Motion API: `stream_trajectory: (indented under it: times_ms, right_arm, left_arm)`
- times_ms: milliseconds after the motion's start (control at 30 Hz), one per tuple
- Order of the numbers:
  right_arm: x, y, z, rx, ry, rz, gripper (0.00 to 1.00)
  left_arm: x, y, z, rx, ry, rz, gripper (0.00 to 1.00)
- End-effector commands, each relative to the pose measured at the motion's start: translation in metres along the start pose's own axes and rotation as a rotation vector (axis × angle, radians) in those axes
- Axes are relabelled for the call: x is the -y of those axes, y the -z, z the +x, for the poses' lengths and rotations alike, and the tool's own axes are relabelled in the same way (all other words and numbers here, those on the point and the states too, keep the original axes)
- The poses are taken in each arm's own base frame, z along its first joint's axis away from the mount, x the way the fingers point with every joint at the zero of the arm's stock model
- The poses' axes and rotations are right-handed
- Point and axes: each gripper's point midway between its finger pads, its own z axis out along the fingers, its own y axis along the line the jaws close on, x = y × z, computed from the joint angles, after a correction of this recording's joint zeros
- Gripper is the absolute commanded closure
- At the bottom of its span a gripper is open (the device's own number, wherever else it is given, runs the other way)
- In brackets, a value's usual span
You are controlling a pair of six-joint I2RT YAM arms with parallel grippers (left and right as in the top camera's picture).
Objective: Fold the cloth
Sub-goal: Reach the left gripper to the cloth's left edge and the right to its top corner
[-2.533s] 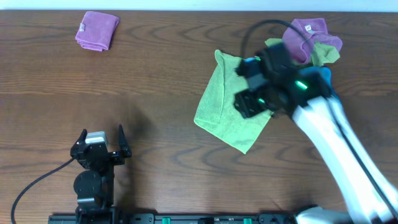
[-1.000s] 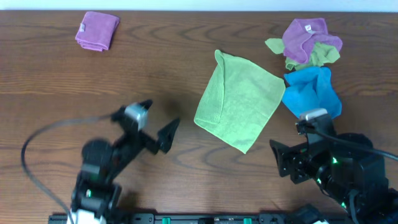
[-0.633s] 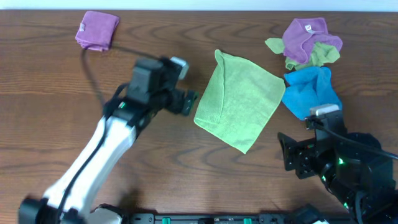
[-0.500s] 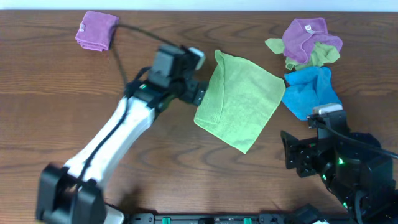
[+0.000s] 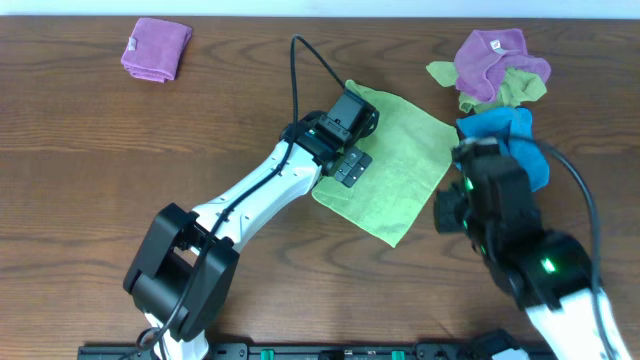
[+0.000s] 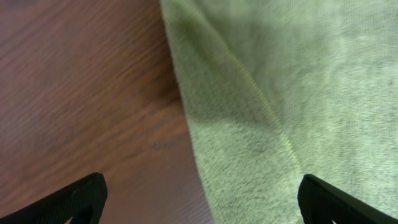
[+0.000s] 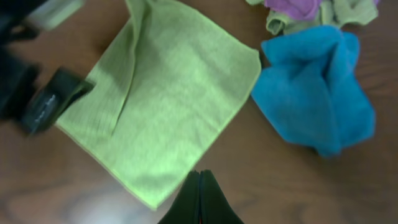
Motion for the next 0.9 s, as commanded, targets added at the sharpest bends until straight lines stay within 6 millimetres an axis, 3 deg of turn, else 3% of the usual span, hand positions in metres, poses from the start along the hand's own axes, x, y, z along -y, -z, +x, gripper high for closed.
stream_trajectory:
  times_ms: [0, 133, 300, 467, 667, 867]
  right_arm:
    - [0.005, -0.025, -0.007, -0.024, -0.032, -0.046, 0.99]
    - [0.023, -0.073, -0.025, -0.039, -0.095, -0.151, 0.99]
    - [0.023, -0.135, 0.000, -0.187, -0.174, -0.301, 0.99]
    - [0.018, -0.163, 0.012, -0.229, -0.170, -0.309, 0.99]
    - [0.019, -0.176, 0.013, -0.226, -0.169, -0.306, 0.99]
    - [0.018, -0.192, 0.029, -0.280, -0.181, -0.309, 0.99]
  left_arm:
    - [-0.008, 0.001, -0.001, -0.013, 0.070, -0.030, 0.01]
    - [0.014, 0.002, 0.011, -0.061, 0.083, 0.094, 0.01]
    - [0.019, -0.001, 0.018, -0.091, 0.162, 0.110, 0.01]
    - [0.027, -0.013, 0.026, -0.128, 0.160, 0.116, 0.00]
    - [0.033, -0.031, 0.036, -0.165, 0.125, 0.050, 0.00]
    - [0.027, -0.033, 0.031, -0.134, 0.113, -0.058, 0.04]
